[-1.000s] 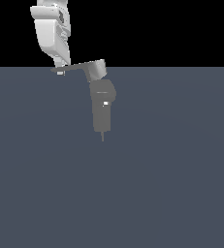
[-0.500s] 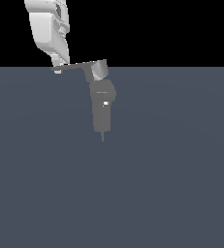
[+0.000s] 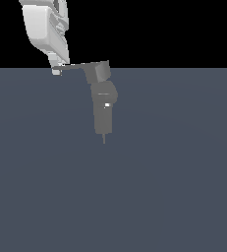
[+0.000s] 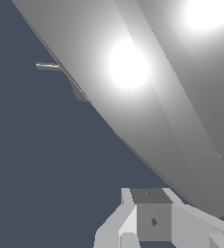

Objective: Turn on the faucet by rotating a designated handle.

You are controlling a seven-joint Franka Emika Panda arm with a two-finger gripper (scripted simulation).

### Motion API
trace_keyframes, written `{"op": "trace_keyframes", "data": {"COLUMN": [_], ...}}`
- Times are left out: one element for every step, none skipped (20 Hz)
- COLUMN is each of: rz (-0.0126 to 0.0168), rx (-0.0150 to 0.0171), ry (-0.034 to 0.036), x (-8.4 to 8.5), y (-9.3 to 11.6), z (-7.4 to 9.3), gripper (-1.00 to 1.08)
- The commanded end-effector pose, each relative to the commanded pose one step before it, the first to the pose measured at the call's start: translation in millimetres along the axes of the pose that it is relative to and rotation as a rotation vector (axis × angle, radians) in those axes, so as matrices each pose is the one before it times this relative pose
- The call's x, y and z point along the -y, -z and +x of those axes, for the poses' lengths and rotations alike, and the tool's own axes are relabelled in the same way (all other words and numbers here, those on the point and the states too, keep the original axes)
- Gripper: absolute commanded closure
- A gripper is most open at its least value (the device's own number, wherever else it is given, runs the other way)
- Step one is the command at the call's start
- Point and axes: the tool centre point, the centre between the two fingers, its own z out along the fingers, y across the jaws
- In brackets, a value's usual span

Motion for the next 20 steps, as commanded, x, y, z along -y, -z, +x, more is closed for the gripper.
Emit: {"op": "trace_keyframes", "data": {"rz": [0.00337,-0.00413,0.00000,0.00000,0.00039,0.00000,0.00000,0.00039,0.00000,0.00000,0.00040,0.00000,0.00000,0.00049,0.00000,0.00000,0.00029,0.00000,0.00000,0.00050], "rx": [-0.00040,-0.00233,0.00000,0.00000,0.00026,0.00000,0.00000,0.00026,0.00000,0.00000,0.00026,0.00000,0.00000,0.00031,0.00000,0.00000,0.00017,0.00000,0.00000,0.00030], "ry": [0.00505,-0.00511,0.00000,0.00000,0.00051,0.00000,0.00000,0.00051,0.00000,0.00000,0.00050,0.00000,0.00000,0.00062,0.00000,0.00000,0.00035,0.00000,0.00000,0.00061], "x": [-6.76,4.46,-2.59,-2.60,-2.82,-2.64,-2.66,-2.87,-2.69,-2.71,-2.92,-2.74,-2.76,-3.01,-2.79,-2.81,-2.96,-2.84,-2.85,-3.10], "y": [3.83,-4.27,0.04,0.04,0.26,0.05,0.05,0.26,0.05,0.05,0.26,0.05,0.06,0.31,0.06,0.06,0.20,0.06,0.07,0.31], "z": [-3.38,3.15,2.21,2.23,2.10,2.26,2.27,2.15,2.30,2.32,2.19,2.35,2.36,2.21,2.39,2.40,2.32,2.43,2.44,2.30], "gripper": [1.08,1.08,1.08,1.08,1.08,1.08,1.08,1.08,1.08,1.08,1.08,1.08,1.08,1.08,1.08,1.08,1.08,1.08,1.08,1.08]}}
